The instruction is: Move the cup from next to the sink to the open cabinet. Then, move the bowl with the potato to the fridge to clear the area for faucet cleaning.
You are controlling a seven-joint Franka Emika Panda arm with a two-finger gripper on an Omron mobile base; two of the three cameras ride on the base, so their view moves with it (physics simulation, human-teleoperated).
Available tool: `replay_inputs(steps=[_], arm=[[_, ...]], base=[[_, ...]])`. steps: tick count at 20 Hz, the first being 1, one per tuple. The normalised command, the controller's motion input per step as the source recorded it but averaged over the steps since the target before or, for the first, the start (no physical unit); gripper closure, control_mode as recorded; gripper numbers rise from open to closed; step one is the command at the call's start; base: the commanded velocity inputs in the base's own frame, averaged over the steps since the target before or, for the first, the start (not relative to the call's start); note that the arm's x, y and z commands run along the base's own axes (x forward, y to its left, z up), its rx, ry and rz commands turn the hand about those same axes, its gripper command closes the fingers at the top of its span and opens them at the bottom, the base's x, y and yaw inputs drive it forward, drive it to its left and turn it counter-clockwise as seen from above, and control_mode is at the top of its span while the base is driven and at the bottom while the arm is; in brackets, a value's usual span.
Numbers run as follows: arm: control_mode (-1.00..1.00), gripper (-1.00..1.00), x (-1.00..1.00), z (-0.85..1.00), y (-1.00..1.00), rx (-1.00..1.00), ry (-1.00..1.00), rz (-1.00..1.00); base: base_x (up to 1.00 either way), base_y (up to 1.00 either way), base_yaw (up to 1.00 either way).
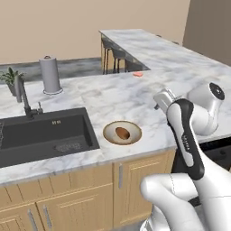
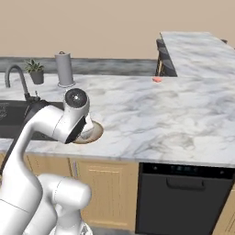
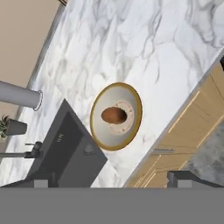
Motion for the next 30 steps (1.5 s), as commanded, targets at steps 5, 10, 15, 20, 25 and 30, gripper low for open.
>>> replay_inputs(steps=[5,10,15,20,25,30], arm=[[1.0,-1.0,0.0,0.0,0.0,0.0,0.0,0.0],[-1.0,-1.0,0.54,-0.48,-0.1,0.0,0.12,0.11],[-1.0,-1.0,0.79,-0.85,0.68,-0.03,0.25,0.37],[-1.0,-1.0,0.72,-0.9,0.42,-0.01,0.24,0.38],[-1.0,-1.0,0.42,-0.71,0.05,0.03,0.03,0.26],[-1.0,-1.0,0.04,-0.08,-0.36,0.03,0.01,0.03]], base=[[0.47,-0.5,0.15],[0.23,-0.18,0.06],[0.0,0.0,0.0],[0.0,0.0,0.0],[0.0,0.0,0.0],[0.0,0.0,0.0]])
